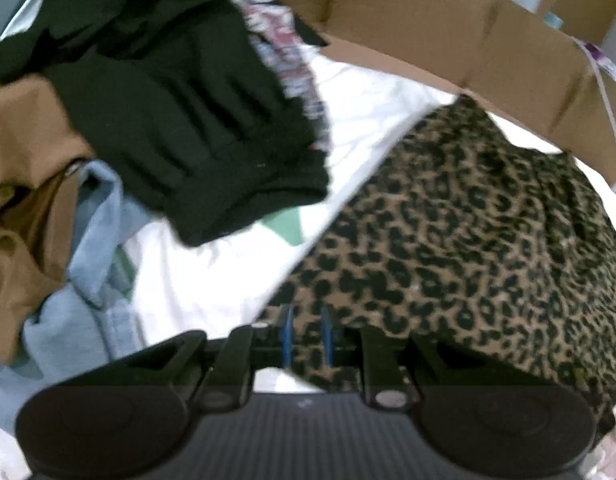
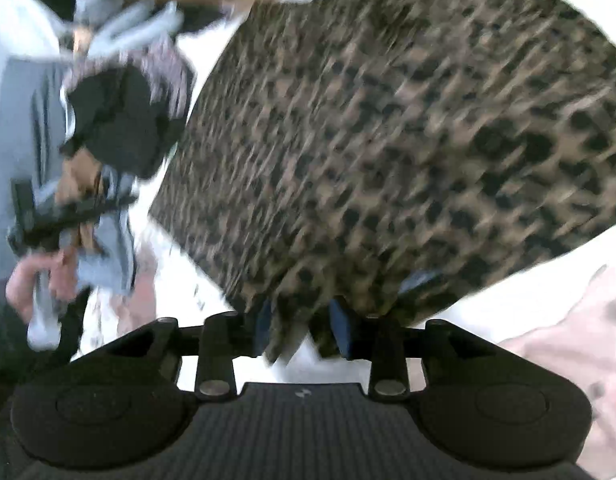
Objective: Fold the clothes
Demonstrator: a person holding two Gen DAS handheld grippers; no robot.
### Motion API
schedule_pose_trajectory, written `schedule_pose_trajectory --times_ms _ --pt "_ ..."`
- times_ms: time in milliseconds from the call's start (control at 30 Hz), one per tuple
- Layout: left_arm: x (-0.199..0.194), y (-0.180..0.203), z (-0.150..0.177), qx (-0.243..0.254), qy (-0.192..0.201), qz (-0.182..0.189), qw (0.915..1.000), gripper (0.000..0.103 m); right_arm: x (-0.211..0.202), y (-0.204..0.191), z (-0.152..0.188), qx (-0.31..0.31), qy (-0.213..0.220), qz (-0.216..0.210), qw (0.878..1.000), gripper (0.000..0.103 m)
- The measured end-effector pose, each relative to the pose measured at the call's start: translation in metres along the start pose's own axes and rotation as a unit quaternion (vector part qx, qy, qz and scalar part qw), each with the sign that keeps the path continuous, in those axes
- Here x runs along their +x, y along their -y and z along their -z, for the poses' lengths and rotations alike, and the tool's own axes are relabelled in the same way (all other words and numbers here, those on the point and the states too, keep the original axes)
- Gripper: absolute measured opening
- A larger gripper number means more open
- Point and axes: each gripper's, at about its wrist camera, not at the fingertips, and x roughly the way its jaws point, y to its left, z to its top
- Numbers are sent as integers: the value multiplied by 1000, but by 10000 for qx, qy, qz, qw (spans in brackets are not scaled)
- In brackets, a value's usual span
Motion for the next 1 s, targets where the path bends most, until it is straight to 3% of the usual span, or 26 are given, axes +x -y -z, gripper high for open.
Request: schedule_pose_trajectory --times_ms 267,367,467,600,700,867,933,1000 --pt "1 37 -3 157 -5 179 9997 16 -71 70 -19 606 1165 855 9876 39" --pt "0 44 -7 163 -37 110 9998 16 -91 89 -23 593 1605 1318 9764 39" --pt "-9 48 -18 110 -113 6 9999 16 -106 105 -26 677 1921 1508 9674 39" --pt "-35 52 -42 116 -318 0 9994 17 -124 118 -30 760 2329 1726 9541 48" --pt "-60 60 -59 432 -317 -193 9984 22 -135 133 -31 936 2483 1676 9495 48" --pt "-82 65 -79 332 -95 -273 9990 27 -138 145 -38 601 2240 1898 9540 50" --pt "-83 69 -82 258 4 -316 9992 29 -137 149 -41 523 2229 2071 9511 57" --pt "-77 71 -84 141 -4 -296 9995 29 -134 159 -42 554 2211 1986 9532 57"
